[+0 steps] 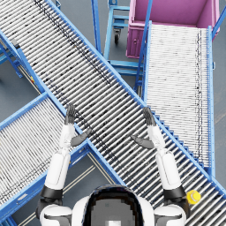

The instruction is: Pick up the oil and place it on the left assembly line, put the cola on the right, and keep Sprite still

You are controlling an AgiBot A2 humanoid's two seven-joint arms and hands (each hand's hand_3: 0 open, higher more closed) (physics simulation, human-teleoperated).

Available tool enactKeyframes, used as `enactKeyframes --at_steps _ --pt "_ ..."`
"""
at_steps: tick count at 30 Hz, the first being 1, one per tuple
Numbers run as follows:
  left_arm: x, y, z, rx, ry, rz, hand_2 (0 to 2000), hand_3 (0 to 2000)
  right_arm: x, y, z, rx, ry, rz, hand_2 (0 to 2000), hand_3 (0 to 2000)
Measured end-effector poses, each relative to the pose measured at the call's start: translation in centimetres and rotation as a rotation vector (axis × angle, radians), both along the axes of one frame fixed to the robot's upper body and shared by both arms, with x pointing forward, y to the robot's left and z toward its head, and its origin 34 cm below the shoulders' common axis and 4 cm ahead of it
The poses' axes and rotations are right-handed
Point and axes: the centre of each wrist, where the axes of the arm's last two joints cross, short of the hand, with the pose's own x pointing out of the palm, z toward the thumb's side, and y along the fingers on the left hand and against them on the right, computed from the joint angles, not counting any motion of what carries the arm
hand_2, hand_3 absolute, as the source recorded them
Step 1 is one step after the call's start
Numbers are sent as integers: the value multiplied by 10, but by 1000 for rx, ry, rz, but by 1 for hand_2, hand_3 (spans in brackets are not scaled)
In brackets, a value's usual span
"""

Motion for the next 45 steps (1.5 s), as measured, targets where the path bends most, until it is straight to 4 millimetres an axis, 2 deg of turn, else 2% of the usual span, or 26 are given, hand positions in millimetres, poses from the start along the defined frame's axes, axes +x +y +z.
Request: enactKeyframes --at_steps 45 --pt "0 0 0 0 0 0 0 0 0 0 0 0 0 0 0 0"
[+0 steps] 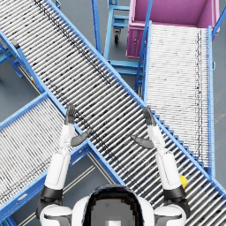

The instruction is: Pick up the oil and place it on the left assembly line, put the cola on the right, and keep Sprite still

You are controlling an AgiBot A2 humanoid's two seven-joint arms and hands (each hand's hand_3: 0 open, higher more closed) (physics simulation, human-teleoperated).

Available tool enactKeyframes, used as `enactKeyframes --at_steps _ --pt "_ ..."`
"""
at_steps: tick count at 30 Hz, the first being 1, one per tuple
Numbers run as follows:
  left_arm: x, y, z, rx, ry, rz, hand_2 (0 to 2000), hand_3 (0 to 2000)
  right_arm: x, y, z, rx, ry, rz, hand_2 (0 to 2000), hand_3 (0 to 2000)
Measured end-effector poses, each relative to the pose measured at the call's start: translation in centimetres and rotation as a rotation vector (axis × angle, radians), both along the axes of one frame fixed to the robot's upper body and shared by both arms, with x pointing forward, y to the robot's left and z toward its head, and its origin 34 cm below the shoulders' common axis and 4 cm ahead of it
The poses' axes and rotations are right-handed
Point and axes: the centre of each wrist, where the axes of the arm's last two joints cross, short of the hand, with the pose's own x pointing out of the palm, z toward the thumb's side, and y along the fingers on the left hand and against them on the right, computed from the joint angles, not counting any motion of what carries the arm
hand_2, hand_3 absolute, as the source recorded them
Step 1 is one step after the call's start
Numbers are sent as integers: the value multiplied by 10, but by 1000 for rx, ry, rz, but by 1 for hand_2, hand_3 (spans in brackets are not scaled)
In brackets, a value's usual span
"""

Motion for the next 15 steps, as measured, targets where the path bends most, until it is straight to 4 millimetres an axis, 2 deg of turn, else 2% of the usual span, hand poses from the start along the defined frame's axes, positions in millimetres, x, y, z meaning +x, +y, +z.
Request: enactKeyframes --at_steps 8,11,15 --pt "0 0 0 0 0 0 0 0 0 0 0 0 0 0 0 0" --pt "2 -3 -5 -1 -55 -54 0 0 1 4 -4 51 -26 -52 0 0" --pt "4 0 1 -24 -111 -54 0 0 2 7 3 96 -72 -79 0 0"
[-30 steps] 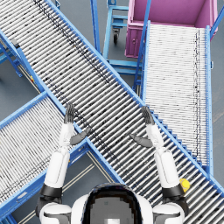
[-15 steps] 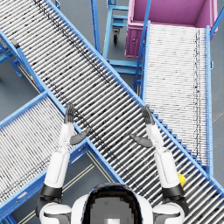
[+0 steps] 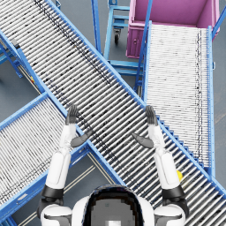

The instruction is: Pick up the oil and place it on the left assembly line, put the cola on the right, and keep Sprite still

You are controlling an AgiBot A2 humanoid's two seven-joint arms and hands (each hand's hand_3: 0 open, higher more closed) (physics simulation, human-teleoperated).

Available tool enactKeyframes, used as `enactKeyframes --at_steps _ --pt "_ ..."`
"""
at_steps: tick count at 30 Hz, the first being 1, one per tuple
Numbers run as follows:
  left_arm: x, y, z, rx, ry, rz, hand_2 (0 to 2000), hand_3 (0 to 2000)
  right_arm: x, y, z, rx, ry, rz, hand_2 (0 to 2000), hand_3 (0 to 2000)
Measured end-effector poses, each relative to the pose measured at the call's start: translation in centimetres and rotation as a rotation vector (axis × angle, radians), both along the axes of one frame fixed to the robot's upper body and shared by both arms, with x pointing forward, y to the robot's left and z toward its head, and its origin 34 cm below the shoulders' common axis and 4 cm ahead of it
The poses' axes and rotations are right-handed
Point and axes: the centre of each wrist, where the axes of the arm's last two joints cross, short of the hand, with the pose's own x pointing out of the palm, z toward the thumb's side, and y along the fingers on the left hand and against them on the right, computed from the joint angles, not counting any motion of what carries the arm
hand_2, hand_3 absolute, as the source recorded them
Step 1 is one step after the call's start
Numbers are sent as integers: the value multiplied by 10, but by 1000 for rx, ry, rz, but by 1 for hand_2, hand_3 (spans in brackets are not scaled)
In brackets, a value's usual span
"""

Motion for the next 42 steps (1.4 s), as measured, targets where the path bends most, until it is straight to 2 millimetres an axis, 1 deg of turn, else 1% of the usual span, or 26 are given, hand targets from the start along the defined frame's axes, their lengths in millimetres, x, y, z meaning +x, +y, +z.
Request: enactKeyframes --at_steps 1,6,9,13,19,28,33,42 --pt "0 1 3 -7 -14 3 0 0 0 0 3 9 -13 -5 0 0" --pt "-1 6 20 149 -141 125 0 0 1 -2 15 -141 -124 -128 0 0" --pt "1 11 30 211 -200 199 0 0 3 -4 24 -178 -175 -178 0 0" --pt "2 19 46 217 -258 263 0 0 4 -8 37 -172 -226 -223 0 0" --pt "4 35 60 192 -302 342 0 0 3 -16 51 -144 -275 -269 0 0" --pt "2 56 72 156 -332 428 0 0 2 -34 69 -98 -330 -350 0 0" --pt "2 63 74 143 -336 457 0 0 0 -41 71 -84 -337 -377 0 0" --pt "0 66 76 131 -344 472 0 0 0 -44 70 -71 -331 -392 0 0"
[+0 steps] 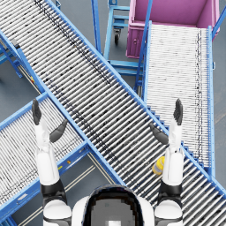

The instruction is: Pick up the oil and place it on the left assembly line, put the cola on the right, and keep Sprite still

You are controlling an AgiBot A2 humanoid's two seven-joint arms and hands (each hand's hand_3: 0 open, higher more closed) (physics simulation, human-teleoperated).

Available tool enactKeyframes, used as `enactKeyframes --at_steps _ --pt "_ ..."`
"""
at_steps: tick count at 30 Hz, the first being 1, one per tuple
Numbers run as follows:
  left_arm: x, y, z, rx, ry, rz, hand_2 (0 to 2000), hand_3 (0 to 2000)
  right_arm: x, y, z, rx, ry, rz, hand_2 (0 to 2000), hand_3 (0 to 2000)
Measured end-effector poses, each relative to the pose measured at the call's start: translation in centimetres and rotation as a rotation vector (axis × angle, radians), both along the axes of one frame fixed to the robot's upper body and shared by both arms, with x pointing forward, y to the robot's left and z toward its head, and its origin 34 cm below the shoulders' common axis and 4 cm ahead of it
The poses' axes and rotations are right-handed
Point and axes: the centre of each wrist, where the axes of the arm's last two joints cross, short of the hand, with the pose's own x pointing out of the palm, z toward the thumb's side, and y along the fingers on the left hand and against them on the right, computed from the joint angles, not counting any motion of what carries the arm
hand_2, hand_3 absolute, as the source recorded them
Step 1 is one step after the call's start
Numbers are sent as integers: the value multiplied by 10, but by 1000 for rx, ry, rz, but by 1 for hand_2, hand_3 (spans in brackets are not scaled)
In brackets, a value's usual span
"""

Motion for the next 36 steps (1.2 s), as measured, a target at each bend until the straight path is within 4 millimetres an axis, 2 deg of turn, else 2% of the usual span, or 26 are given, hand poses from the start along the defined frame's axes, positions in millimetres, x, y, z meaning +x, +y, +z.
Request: enactKeyframes --at_steps 27,36 --pt "0 1 1 -15 -6 3 0 0 -2 2 0 23 -8 1 0 0" --pt "-2 -1 0 -18 -9 0 0 0 -12 6 -5 26 -9 13 0 0"
